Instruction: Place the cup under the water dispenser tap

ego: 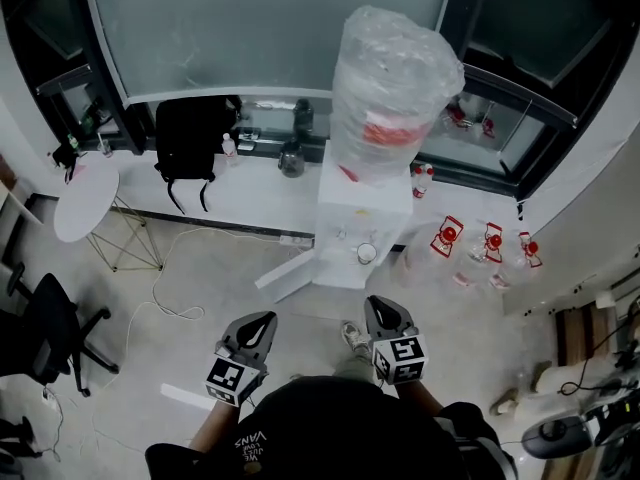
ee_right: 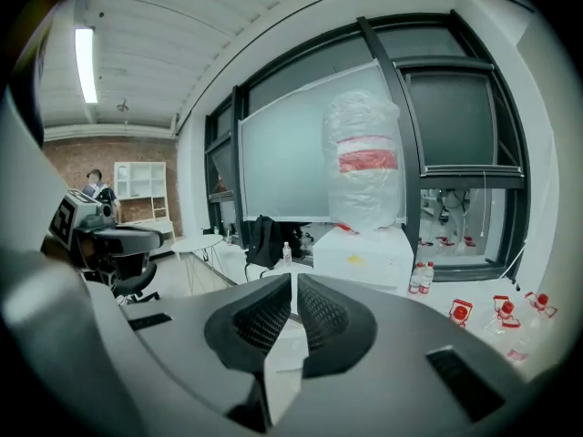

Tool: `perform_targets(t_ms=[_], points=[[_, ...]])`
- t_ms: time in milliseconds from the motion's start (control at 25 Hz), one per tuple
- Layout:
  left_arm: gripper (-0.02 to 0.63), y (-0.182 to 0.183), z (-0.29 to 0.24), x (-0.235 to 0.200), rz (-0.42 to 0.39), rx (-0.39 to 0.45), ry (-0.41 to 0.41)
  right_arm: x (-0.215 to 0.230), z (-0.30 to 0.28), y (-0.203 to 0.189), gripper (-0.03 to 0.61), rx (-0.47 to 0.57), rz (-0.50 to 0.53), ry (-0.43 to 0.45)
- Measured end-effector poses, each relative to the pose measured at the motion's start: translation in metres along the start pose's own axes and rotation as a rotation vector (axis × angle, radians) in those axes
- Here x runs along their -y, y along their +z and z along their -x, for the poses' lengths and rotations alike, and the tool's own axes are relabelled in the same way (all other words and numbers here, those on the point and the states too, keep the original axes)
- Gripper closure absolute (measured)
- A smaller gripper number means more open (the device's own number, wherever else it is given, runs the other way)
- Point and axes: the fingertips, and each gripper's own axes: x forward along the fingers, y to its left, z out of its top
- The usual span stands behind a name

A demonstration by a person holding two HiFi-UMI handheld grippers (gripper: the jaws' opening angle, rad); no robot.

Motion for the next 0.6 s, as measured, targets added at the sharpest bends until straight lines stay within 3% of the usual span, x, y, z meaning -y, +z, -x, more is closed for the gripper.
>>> perform_targets(t_ms=[600], points=[[0.594,0.003,-0.003,0.003,0.014,0.006,-0.007,-0.004,0.013,0.021,0.535,0.024,-0.037,0.019]])
